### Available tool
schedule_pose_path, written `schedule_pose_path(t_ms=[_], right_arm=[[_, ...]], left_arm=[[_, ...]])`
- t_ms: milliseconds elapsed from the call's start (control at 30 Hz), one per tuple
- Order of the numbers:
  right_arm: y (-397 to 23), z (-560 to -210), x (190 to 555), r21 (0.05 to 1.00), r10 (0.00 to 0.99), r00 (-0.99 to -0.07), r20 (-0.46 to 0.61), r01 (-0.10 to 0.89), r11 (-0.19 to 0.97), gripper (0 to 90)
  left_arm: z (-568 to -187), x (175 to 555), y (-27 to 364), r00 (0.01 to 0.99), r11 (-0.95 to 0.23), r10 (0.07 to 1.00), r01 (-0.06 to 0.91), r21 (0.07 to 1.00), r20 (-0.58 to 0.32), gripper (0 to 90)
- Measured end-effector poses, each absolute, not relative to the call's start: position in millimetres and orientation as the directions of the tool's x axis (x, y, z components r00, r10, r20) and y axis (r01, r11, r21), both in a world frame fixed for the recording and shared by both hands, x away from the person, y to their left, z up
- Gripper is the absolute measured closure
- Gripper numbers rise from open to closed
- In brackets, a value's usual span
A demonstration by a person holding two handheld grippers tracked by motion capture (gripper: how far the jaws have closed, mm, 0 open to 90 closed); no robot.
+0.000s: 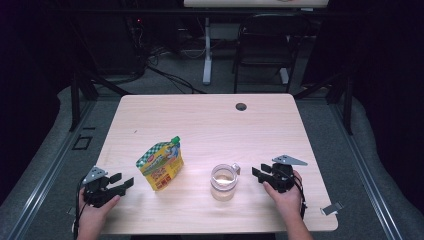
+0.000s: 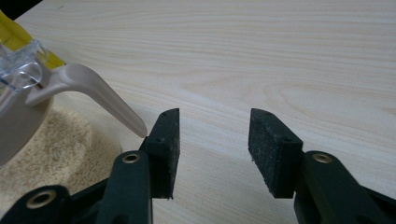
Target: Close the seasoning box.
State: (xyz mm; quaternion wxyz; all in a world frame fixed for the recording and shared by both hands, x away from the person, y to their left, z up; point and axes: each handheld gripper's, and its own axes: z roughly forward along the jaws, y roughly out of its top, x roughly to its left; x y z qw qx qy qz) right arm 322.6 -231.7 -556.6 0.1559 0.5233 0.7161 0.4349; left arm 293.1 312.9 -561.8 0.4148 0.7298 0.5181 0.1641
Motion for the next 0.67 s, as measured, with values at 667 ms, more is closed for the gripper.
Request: schedule_pose_path(t_ms=[667], right_arm=[[-231.0, -562.0, 323.5, 0.774, 0.897, -0.381, 0.226, 0.630, 0.072, 45.9]], left_arm=[[-558.9, 294.7, 314.2, 0.401, -0.107, 0.899, 0.589, 0.801, -0.175, 39.1]])
